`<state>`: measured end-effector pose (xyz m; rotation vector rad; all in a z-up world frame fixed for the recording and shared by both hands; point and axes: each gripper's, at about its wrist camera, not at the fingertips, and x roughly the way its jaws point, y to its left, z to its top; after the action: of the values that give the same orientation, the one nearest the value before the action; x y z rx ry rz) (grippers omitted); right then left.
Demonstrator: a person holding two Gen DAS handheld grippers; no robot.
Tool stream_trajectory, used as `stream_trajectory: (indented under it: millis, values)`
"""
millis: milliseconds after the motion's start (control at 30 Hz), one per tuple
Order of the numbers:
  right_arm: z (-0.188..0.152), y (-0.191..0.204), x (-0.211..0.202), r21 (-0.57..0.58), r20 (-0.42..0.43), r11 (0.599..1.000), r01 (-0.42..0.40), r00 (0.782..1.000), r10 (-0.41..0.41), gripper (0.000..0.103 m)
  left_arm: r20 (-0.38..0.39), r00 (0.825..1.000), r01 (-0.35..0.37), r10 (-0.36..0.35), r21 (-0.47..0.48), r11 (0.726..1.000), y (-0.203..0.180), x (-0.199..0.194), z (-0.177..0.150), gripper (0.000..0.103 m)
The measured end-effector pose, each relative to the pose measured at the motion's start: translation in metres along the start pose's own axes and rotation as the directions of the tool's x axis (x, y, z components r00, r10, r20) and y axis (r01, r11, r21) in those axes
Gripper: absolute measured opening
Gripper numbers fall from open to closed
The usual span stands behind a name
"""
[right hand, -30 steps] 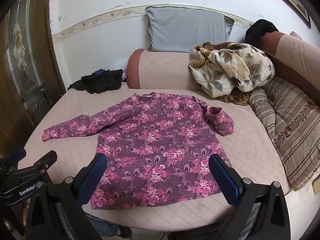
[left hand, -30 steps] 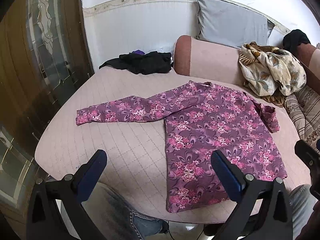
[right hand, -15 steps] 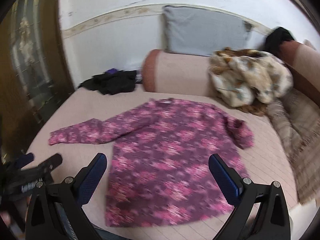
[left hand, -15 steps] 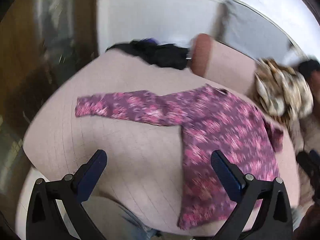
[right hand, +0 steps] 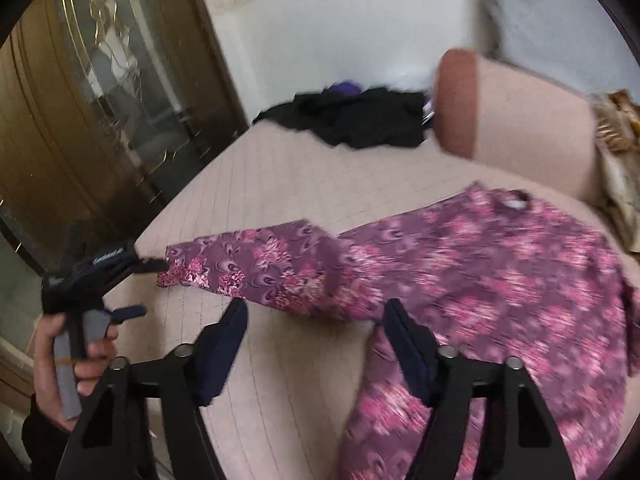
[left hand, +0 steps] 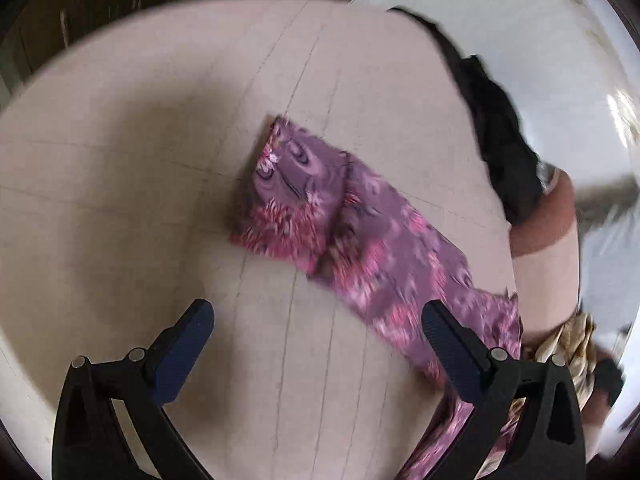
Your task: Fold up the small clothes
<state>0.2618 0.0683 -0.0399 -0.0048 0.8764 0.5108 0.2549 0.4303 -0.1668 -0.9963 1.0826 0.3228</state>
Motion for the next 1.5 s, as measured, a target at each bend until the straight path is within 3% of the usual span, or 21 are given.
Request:
stream_trajectory:
  millis: [33,133,200,233,267,300,367,433,533,667,767,867,967,1000,1100,1200,1267,1333,1367,1433,1500]
  values:
    - [0.002,-0.001,0.012,0.005,-0.020,1.000,-0.007,1.000,0.007,0.052,-0.017,1.000,-0.006,0.005,-0.027,1.000,0.002,0.010,0.005,0.103]
    - [0.003,-0.005,0.034,0.026,-0.048,0.999,-0.033,0.998,0.035,0.048,0.059,0.997,-0.040,0.041,-0.011,0.999,-0.010,0.012,0.016,0.101]
    - [-0.001,-0.006,0.034,0.013,-0.038,0.999,-0.036,0.999,0.036,0.046,0.083,0.990,-0.113,0.111,0.015,0.993,-0.018,0.017,0.020,0.081]
    - [-0.003,-0.009,0.036,0.013,-0.038,0.999,-0.030,0.999,0.031,0.045,0.094,0.984,-0.154,0.153,0.005,0.988,-0.018,0.018,0.025,0.063]
    - [-0.005,-0.012,0.035,0.023,-0.039,0.999,-0.034,0.999,0.034,0.044,0.113,0.976,-0.187,0.186,0.005,0.982,-0.020,0.016,0.025,0.035]
    - [-0.007,-0.016,0.033,0.037,-0.039,0.999,-0.040,0.998,0.041,0.044,0.113,0.980,-0.167,0.163,0.030,0.985,-0.025,0.012,0.022,0.016]
    - [-0.009,-0.024,0.028,0.061,-0.029,0.997,-0.039,0.999,0.041,0.044,0.127,0.982,-0.147,0.137,0.072,0.987,-0.039,-0.001,0.012,0.011]
    - [-0.012,-0.037,0.017,0.089,-0.012,0.995,-0.039,0.999,0.040,0.044,0.236,0.961,-0.186,0.143,0.174,0.967,-0.070,-0.029,-0.010,0.011]
    - [-0.015,-0.064,-0.003,0.143,0.014,0.988,-0.056,0.998,0.054,0.044,0.389,0.920,-0.205,0.048,0.372,0.905,-0.129,-0.079,-0.057,0.011]
    - [-0.031,-0.114,-0.043,0.241,0.062,0.967,-0.087,0.995,0.074,0.044,0.432,0.875,-0.124,-0.219,0.636,0.762,-0.198,-0.142,-0.144,0.011]
    - [-0.042,-0.159,-0.078,0.286,0.099,0.952,-0.106,0.992,0.081,0.044,0.366,0.859,-0.087,-0.358,0.795,0.601,-0.249,-0.166,-0.217,0.011]
    - [-0.047,-0.200,-0.106,0.302,0.128,0.948,-0.097,0.990,0.061,0.044,0.185,0.880,0.004,-0.437,0.918,0.397,-0.296,-0.162,-0.298,0.011]
    - [-0.055,-0.240,-0.129,0.322,0.170,0.941,-0.108,0.984,0.054,0.044,0.027,0.898,0.086,-0.439,0.968,0.235,-0.327,-0.137,-0.366,0.011]
    - [-0.061,-0.257,-0.137,0.336,0.189,0.935,-0.116,0.981,0.054,0.044,-0.023,0.903,0.101,-0.429,0.982,0.159,-0.330,-0.118,-0.392,0.011]
    - [-0.080,-0.300,-0.149,0.388,0.208,0.914,-0.115,0.977,0.035,0.044,-0.150,0.933,0.163,-0.328,0.986,0.014,-0.331,-0.059,-0.453,0.011]
    - [-0.101,-0.348,-0.146,0.453,0.169,0.885,-0.110,0.985,0.035,0.046,-0.276,0.948,0.268,-0.158,0.961,-0.069,-0.310,0.012,-0.487,0.011]
    - [-0.112,-0.370,-0.139,0.503,0.154,0.856,-0.118,0.987,0.046,0.050,-0.322,0.946,0.318,-0.042,0.945,-0.072,-0.295,0.045,-0.491,0.012]
    - [-0.119,-0.385,-0.124,0.552,0.141,0.813,-0.182,0.982,0.125,0.072,-0.341,0.939,0.343,0.028,0.936,-0.078,-0.293,0.065,-0.507,0.023]
    - [-0.120,-0.387,-0.119,0.559,0.127,0.806,-0.196,0.980,0.150,0.074,-0.361,0.931,0.365,0.054,0.925,-0.103,-0.290,0.065,-0.513,0.032]
    - [-0.120,-0.387,-0.109,0.556,0.101,0.803,-0.213,0.977,0.190,0.074,-0.461,0.886,0.463,0.059,0.868,-0.180,-0.287,0.047,-0.514,0.048]
    - [-0.119,-0.383,-0.105,0.545,0.087,0.807,-0.227,0.973,0.215,0.074,-0.520,0.854,0.506,-0.010,0.835,-0.216,-0.288,0.019,-0.498,0.064]
